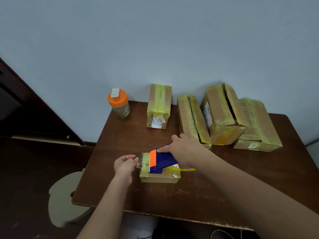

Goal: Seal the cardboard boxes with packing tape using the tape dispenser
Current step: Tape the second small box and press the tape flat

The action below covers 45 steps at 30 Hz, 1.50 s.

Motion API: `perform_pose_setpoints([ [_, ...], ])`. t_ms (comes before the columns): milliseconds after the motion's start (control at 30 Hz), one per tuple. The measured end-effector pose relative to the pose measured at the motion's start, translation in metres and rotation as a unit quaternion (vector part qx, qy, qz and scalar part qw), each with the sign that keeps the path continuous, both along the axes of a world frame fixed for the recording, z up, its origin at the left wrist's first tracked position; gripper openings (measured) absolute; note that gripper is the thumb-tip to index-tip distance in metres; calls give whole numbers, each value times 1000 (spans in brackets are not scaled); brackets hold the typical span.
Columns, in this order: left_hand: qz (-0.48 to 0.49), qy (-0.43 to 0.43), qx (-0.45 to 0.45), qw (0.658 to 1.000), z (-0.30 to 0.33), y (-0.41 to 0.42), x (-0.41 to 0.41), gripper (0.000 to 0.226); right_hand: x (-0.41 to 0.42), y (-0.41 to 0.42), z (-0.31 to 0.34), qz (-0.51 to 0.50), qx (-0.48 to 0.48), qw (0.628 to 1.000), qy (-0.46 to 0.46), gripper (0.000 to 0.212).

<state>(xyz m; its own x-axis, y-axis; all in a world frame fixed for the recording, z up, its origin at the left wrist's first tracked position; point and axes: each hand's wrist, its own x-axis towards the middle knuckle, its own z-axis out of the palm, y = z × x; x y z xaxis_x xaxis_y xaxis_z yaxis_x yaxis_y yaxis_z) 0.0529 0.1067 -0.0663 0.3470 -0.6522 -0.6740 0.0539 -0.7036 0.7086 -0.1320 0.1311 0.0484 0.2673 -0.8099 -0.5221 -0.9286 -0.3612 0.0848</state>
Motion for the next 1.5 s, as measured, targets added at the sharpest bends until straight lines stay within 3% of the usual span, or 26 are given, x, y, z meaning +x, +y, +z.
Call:
perform_pose_setpoints([
  [767, 28, -46, -26, 998, -16, -9, 20, 14, 22, 0, -7, 1, -3, 1000, 16, 79],
  [1500, -30, -42, -15, 999, -44, -10, 19, 12, 28, -5, -10, -21, 3, 1000, 19, 77],
])
